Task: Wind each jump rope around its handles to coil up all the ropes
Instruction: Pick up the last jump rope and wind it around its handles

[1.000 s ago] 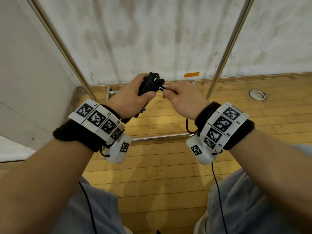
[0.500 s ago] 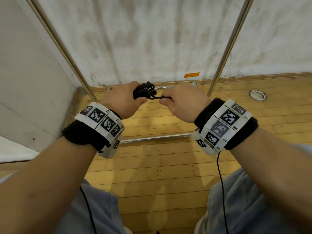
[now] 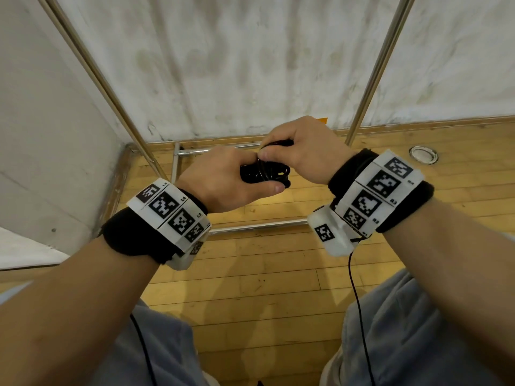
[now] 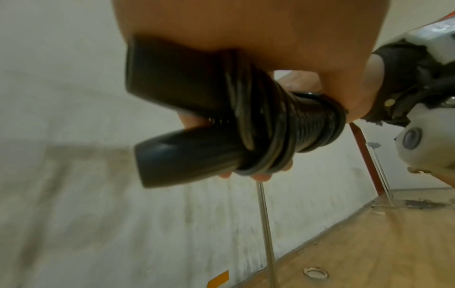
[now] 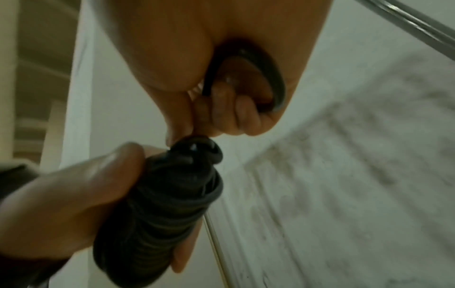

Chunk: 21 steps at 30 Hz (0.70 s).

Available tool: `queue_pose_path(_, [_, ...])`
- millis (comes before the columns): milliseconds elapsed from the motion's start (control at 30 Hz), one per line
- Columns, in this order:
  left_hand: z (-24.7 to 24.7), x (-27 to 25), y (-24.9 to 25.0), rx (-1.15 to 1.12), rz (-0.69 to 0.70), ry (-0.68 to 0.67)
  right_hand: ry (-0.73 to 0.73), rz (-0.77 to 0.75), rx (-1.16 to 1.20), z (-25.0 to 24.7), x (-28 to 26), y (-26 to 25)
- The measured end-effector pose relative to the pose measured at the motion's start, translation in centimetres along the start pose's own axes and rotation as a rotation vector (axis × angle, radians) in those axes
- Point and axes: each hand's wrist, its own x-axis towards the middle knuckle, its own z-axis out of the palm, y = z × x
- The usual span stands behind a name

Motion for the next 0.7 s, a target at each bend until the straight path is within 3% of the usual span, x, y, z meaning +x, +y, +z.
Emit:
queue_pose_path(200, [-0.1, -0.5, 1.2, -0.4, 0.018, 0.022, 0.088, 0.092, 0.414, -0.5, 0.6, 0.6])
queue_pose_path(367, [-0.7, -0.5, 1.8, -0.67, 0.064, 0.08, -0.024, 0.193, 0.831, 0.4, 1.1, 1.2])
queue_pose_path(500, [-1.0, -0.3, 1.8, -0.755, 0.046, 0.107, 0.04, 0.224, 0.88, 1.4, 1.2, 1.1])
queue_pose_path(700, [-1.6, 0.1, 1.4, -0.834, 0.002, 0.024, 0.153, 0.246, 0.744, 2.3, 1.3, 0.5])
